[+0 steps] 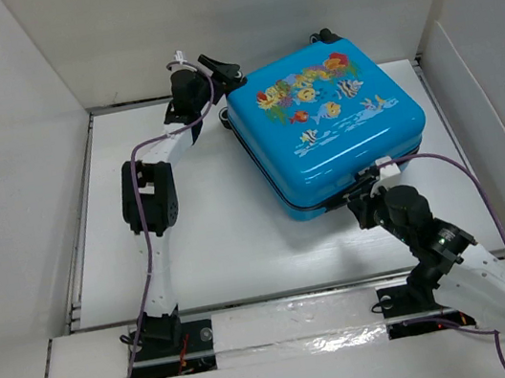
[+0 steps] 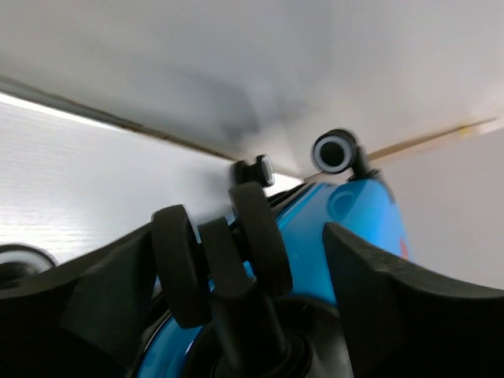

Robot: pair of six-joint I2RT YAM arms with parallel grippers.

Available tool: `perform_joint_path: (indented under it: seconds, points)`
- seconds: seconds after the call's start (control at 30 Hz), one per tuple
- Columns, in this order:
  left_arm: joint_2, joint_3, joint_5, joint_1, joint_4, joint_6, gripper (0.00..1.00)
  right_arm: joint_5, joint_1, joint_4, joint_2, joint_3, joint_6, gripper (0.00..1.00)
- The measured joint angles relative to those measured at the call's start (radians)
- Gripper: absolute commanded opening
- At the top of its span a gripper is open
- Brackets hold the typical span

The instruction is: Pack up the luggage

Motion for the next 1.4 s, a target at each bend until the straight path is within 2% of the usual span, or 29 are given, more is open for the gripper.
perform_joint_path:
  seconds: [0.03, 0.07, 0.17, 0.33, 0.63, 0.87, 1.0, 1.1, 1.17, 1.23, 1.37, 1.4]
  points:
    - [0.011, 0.004, 0.003, 0.002, 0.024, -0.016, 0.59, 0.0, 0.0, 0.0, 0.0, 0.0, 0.0, 0.0]
    - [0.019, 0.004, 0.005, 0.004, 0.05, -0.034, 0.29, 0.0, 0.0, 0.0, -0.001, 0.0, 0.0, 0.0]
    - [0.023, -0.037, -0.007, 0.018, 0.124, -0.152, 0.0, 0.008, 0.003, -0.003, -0.008, 0.0, 0.011, 0.0]
    - [-0.02, -0.169, -0.002, 0.038, 0.269, -0.161, 0.0, 0.05, 0.0, -0.009, -0.014, 0.0, 0.035, 0.0]
    - [-0.174, -0.384, 0.064, 0.105, 0.288, -0.128, 0.0, 0.053, -0.108, -0.028, -0.016, 0.0, 0.049, 0.0]
    - [-0.243, -0.468, 0.128, 0.151, 0.285, -0.126, 0.0, 0.067, -0.171, -0.022, 0.008, 0.017, 0.035, 0.0]
    - [-0.278, -0.491, 0.16, 0.169, 0.248, -0.117, 0.0, 0.012, -0.262, -0.003, 0.075, 0.051, -0.013, 0.0]
    - [-0.305, -0.512, 0.163, 0.179, 0.227, -0.101, 0.0, -0.099, -0.322, 0.06, 0.156, 0.061, -0.041, 0.0]
    - [-0.319, -0.528, 0.157, 0.186, 0.223, -0.093, 0.0, -0.162, -0.283, 0.129, 0.206, 0.048, -0.042, 0.0]
    - [-0.33, -0.554, 0.123, 0.197, 0.238, -0.082, 0.0, -0.147, -0.178, 0.195, 0.237, 0.02, -0.032, 0.0]
    - [-0.351, -0.614, 0.033, 0.234, 0.302, -0.046, 0.0, -0.065, 0.198, 0.198, 0.253, 0.035, -0.035, 0.0]
    - [-0.363, -0.634, 0.018, 0.243, 0.315, -0.037, 0.0, -0.068, 0.258, 0.181, 0.244, 0.053, -0.043, 0.0]
